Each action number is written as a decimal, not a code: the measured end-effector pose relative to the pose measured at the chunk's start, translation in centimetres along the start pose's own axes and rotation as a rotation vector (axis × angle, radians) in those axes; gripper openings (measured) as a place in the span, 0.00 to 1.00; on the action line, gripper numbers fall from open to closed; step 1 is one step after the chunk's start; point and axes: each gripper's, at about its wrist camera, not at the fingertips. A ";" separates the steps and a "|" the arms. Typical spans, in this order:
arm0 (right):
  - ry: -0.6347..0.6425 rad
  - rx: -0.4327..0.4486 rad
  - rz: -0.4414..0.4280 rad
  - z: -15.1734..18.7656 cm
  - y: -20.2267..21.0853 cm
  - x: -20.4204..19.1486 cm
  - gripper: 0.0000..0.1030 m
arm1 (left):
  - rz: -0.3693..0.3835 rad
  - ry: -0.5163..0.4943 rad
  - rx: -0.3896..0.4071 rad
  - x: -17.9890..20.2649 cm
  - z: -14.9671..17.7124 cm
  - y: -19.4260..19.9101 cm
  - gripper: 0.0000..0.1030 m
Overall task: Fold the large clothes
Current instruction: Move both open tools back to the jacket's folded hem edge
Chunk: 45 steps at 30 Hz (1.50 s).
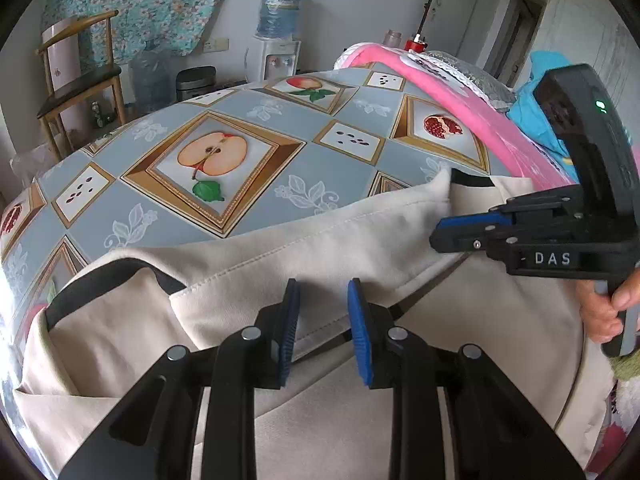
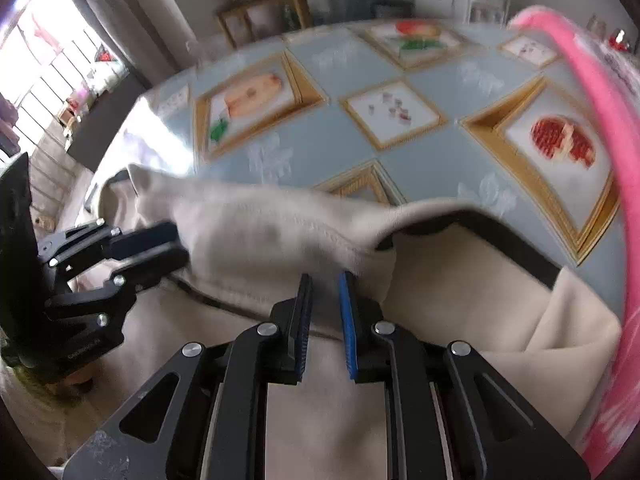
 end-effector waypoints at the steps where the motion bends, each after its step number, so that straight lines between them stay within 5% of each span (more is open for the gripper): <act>1: -0.008 -0.009 0.022 -0.1 0.3 -0.3 0.14 | -0.004 0.002 -0.005 0.0 -0.1 0.1 0.23; 2: -0.023 -0.009 0.035 -0.2 0.6 -0.4 0.16 | -0.011 0.006 -0.011 0.0 -0.2 0.4 0.24; 6: -0.009 0.073 0.065 0.6 4.7 -2.9 0.54 | -0.030 0.048 0.000 -0.4 -0.5 3.4 0.37; 14: -0.003 0.246 0.096 8.8 12.5 -8.6 0.86 | -0.140 0.072 0.009 -0.6 2.9 13.0 0.71; 28: -0.056 0.227 0.189 19.5 12.2 -12.3 0.93 | -0.225 0.280 -0.048 -0.6 16.5 20.5 0.80; 45: -0.007 0.163 0.143 21.1 7.6 -14.7 0.93 | -0.422 0.345 -0.045 -4.9 23.1 23.1 0.80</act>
Point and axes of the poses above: each gripper's, at about its wrist camera, not at the fingertips, and y roughly against the way its jaws point, x to its right, z to its underside, and after that the axes turned 11 degrees about -z, right-handed
